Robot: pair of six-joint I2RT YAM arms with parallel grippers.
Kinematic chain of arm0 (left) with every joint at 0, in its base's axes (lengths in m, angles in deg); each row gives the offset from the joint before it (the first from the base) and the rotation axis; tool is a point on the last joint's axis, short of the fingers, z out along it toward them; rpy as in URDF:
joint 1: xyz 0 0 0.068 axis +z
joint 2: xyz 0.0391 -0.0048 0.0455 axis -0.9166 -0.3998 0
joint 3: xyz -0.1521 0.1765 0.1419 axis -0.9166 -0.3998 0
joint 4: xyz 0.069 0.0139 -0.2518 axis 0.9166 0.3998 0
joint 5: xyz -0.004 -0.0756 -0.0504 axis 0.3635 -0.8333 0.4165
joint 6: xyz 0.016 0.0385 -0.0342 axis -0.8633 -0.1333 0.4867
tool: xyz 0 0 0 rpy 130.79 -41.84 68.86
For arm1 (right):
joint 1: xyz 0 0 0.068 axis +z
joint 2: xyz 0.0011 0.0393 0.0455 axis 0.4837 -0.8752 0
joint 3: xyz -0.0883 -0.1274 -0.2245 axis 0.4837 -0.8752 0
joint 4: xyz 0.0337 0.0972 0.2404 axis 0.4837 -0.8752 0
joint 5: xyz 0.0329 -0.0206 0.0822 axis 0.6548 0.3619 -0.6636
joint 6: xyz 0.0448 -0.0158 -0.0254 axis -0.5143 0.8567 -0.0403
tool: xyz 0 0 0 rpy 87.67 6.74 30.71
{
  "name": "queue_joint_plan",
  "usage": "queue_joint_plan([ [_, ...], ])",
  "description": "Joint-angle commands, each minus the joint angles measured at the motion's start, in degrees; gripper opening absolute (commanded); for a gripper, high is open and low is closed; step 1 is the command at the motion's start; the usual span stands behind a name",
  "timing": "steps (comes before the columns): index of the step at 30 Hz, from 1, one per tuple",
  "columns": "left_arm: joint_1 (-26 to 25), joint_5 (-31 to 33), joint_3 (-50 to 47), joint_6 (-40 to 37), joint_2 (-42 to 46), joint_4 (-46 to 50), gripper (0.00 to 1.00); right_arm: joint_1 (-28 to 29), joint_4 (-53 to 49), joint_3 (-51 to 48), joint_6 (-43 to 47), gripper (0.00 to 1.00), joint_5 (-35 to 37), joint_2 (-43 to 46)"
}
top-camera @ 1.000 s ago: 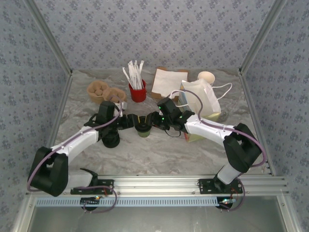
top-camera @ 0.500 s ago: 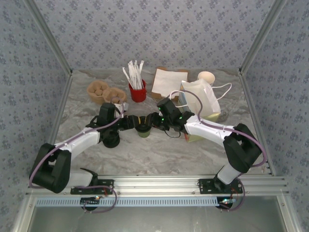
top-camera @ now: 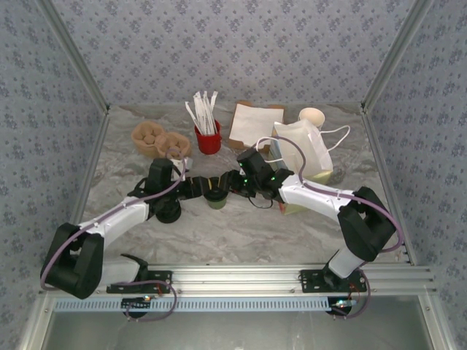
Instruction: Pack the takeout coffee
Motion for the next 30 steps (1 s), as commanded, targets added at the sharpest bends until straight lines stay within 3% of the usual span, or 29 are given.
queue_joint_plan([
  [1, -0.4, 1.2, 3.0, -1.7, 2.3, 6.3, 0.55, 0.2, -7.7, 1.7, 2.0, 0.49, 1.6, 0.7],
  [15, -0.5, 2.1, 7.8, -2.8, 5.4, 11.6, 0.61, 0.3, -12.5, 6.3, 3.6, 0.56, 2.1, 2.2],
  [30, 3.3, 10.0, 18.3, -7.3, 8.8, 23.2, 0.61, 0.9, -17.8, 12.5, 7.1, 0.57, 3.7, 8.6],
])
